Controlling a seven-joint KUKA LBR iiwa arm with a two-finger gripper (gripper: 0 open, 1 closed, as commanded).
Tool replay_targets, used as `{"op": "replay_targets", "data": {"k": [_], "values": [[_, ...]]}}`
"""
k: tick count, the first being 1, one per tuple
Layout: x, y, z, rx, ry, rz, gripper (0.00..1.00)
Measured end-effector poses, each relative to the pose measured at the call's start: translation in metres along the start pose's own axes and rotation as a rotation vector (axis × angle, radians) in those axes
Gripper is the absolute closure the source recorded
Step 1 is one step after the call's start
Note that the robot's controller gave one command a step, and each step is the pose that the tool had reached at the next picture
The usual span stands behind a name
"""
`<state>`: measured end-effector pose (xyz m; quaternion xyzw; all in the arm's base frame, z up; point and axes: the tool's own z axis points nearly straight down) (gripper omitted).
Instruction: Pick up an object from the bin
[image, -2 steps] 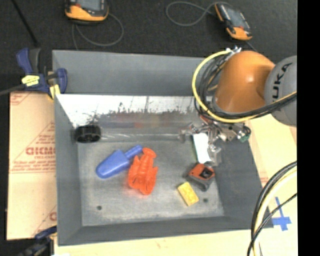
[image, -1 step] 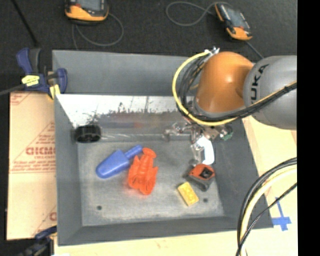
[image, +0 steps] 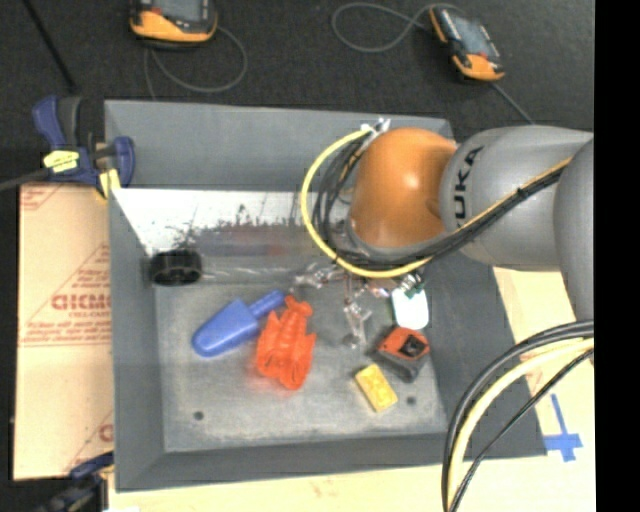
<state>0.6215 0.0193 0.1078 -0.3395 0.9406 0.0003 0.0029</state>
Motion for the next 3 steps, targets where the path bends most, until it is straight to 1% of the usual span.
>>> {"op": "replay_targets", "data": {"k": [1,2,3], "values": [[-0.020,0.003,0.011,0.000,0.001,-0.061,0.00],[-0.029,0.034,0.017,0.001,0.003,-0.139,0.00],[-0.053,0.055,0.033,0.005,-0.007,-0.443,1.00]]}}
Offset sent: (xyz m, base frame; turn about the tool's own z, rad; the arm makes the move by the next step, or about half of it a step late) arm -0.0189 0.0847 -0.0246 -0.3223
